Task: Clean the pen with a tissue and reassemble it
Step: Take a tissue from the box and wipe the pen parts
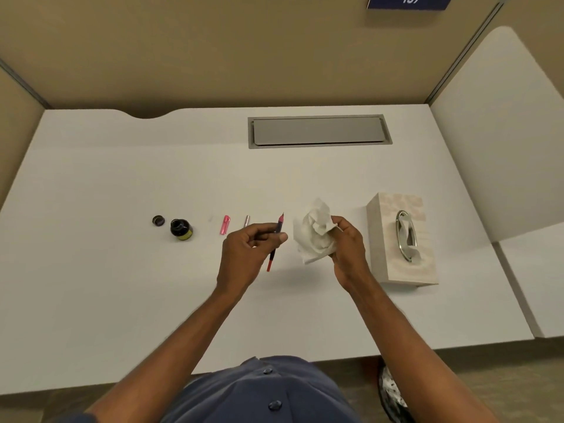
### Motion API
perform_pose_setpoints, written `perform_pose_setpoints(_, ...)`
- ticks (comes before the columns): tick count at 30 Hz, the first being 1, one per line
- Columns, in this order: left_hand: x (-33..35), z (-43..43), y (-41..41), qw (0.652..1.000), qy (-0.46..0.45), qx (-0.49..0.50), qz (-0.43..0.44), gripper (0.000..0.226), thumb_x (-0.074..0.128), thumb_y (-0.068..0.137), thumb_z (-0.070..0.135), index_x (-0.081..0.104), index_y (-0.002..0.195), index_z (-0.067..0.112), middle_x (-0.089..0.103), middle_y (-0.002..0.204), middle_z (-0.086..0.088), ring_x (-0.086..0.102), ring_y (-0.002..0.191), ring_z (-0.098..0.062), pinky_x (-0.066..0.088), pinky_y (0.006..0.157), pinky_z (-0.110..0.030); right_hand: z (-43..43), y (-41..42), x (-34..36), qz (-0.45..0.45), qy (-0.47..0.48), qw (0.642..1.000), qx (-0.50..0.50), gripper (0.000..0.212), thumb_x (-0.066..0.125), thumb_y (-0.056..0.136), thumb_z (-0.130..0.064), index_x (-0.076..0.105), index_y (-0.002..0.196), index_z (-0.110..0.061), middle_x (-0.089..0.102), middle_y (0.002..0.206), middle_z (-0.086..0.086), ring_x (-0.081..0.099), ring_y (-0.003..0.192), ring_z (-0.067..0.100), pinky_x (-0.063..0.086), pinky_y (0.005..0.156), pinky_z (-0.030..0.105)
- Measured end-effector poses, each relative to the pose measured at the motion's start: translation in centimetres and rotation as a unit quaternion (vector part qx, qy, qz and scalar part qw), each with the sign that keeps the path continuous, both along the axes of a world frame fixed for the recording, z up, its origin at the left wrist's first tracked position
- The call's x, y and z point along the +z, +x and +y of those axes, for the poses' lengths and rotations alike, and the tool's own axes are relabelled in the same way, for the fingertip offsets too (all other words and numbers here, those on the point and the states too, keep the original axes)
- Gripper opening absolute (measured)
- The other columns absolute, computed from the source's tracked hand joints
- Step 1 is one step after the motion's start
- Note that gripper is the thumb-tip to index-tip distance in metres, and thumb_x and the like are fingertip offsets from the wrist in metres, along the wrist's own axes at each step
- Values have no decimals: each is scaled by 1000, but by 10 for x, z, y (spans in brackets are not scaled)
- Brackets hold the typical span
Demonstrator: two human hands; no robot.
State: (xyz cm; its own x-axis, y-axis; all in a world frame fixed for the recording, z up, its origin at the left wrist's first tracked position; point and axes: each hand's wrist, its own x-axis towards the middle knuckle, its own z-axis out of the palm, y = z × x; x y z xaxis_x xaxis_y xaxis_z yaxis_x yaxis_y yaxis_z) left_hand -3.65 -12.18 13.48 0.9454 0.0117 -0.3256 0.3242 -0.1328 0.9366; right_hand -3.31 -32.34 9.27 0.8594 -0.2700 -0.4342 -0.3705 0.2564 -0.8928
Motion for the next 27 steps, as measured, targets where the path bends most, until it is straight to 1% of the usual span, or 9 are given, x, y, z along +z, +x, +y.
perform_pose_setpoints(2,0,1,0,1000,0,0,-2,25,83,82,28,79,106,22,80,87,5,76,88,-8,56,84,-20,-3,-3,-5,-11,-38,999,24,29,53,94,-1,73,87,-21,75,94,-1,64,85,17,49,72,27)
perform_pose_setpoints(5,1,-1,1,1000,5,-10,-7,24,83,82,28,79,106,23,79,87,5,75,87,-9,53,79,-13,-4,-7,-12,-61,-167,983,48,42,44,85,11,74,83,-18,79,110,-7,71,106,10,54,86,27)
perform_pose_setpoints(7,3,-4,1,1000,6,-19,-14,24,83,82,26,79,105,23,79,86,5,75,86,-9,52,77,-10,-4,-9,-16,-125,-245,959,71,41,42,79,12,73,80,-14,78,110,-2,71,106,9,54,85,25)
perform_pose_setpoints(10,4,-6,1,999,6,-26,-24,24,83,82,26,79,105,23,79,85,6,76,85,-8,55,78,-13,-2,-8,-22,-184,-300,931,100,34,42,81,8,71,84,-8,77,107,1,71,102,13,53,87,25)
perform_pose_setpoints(15,1,-4,2,999,8,-20,-26,26,83,82,26,79,107,20,80,86,4,76,86,-9,54,77,-12,1,-4,-24,-189,-289,931,120,33,43,89,4,72,93,-10,74,107,1,68,104,15,53,90,29)
perform_pose_setpoints(20,0,0,3,1000,12,-15,-23,26,83,83,27,78,108,20,80,87,4,76,87,-10,56,79,-16,3,-1,-11,-58,-127,986,89,24,55,103,-25,76,106,-14,74,113,4,71,105,24,65,78,44)
perform_pose_setpoints(23,2,0,3,1000,13,-15,-25,26,83,82,28,78,107,21,79,86,4,76,87,-9,56,79,-15,1,6,-14,-37,-192,978,65,19,71,96,-37,78,103,-20,78,111,-6,73,104,14,63,88,43)
perform_pose_setpoints(25,3,-1,2,999,14,-18,-29,27,83,82,27,78,107,20,79,87,4,75,86,-8,53,76,-11,0,8,-14,-49,-236,967,77,17,76,92,-27,76,107,-21,76,114,-10,70,106,9,59,92,34)
perform_pose_setpoints(27,5,-3,2,999,14,-20,-33,26,83,82,25,79,107,19,79,86,4,75,85,-7,50,73,-7,1,8,-13,-62,-258,958,110,29,75,91,-17,72,121,-20,73,123,-10,67,112,8,55,96,26)
